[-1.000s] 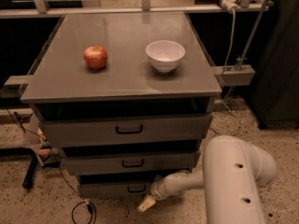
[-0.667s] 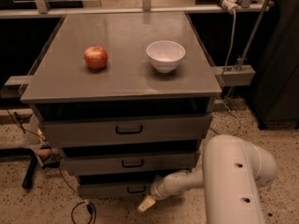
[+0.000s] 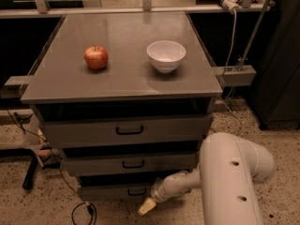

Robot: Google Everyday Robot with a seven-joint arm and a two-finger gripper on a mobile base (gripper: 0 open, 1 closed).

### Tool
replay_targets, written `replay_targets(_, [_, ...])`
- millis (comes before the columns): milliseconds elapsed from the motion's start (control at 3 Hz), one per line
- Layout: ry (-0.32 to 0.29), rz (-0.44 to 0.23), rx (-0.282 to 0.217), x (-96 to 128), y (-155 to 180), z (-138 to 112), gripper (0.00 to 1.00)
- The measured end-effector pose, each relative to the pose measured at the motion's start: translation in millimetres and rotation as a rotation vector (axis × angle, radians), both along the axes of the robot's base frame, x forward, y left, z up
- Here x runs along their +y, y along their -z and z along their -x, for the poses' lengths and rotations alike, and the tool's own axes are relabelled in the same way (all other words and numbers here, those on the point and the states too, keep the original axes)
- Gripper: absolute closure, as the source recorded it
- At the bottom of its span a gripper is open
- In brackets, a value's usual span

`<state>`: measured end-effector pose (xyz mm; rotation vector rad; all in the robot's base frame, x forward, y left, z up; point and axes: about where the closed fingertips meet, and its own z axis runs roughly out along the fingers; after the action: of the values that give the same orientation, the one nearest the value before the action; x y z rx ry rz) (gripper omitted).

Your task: Open bottom drawer

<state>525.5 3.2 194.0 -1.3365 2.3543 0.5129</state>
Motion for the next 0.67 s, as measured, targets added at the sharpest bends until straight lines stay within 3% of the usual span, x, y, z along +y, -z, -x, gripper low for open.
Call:
replay_targets(333, [-0.003, 0.017, 0.03, -3.8, 2.4, 16.9, 0.0])
replay_targets(667, [-0.003, 0.017, 0.03, -3.8, -2.0, 17.0, 0.0])
